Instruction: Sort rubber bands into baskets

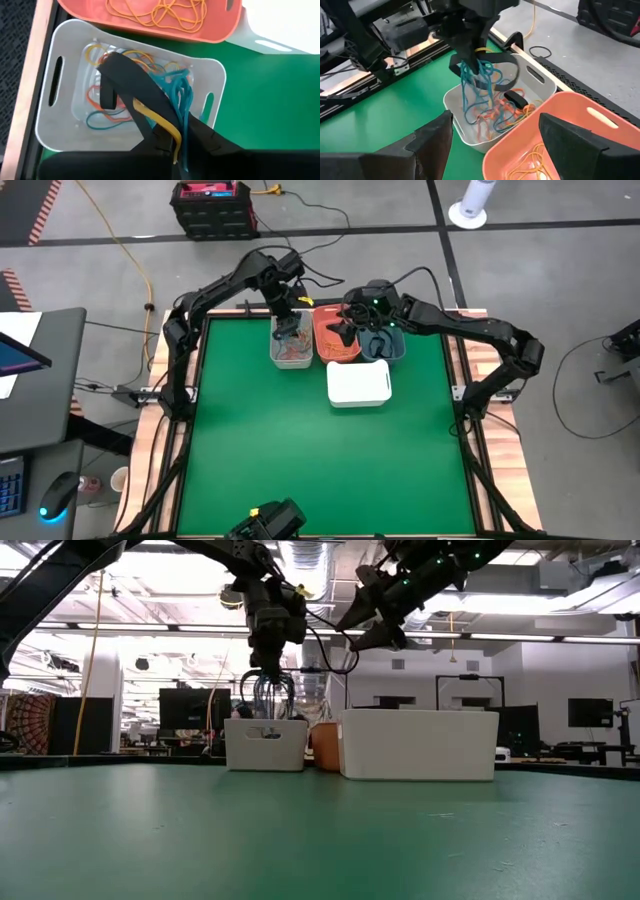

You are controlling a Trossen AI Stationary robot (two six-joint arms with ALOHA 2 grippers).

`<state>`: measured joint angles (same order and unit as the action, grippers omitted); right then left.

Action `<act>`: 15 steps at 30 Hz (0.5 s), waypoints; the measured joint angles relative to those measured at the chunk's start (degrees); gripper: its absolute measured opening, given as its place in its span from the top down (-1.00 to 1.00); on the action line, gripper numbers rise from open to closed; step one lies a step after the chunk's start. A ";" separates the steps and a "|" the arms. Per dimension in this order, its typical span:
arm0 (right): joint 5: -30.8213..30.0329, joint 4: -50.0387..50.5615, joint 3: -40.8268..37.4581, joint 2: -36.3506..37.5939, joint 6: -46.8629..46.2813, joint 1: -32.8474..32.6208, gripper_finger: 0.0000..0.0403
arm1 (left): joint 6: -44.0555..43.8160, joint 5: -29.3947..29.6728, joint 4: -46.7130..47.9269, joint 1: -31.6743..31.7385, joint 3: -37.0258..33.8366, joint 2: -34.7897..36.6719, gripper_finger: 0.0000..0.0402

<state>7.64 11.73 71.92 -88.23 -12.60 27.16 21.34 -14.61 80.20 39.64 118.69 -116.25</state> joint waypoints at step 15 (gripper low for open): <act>0.00 0.09 0.00 0.00 0.45 -0.20 -0.59 | -3.84 2.99 0.09 -0.58 0.00 0.00 0.53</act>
<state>7.64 11.81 71.92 -88.23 -12.16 26.96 17.50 -11.62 80.30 39.07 118.69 -116.25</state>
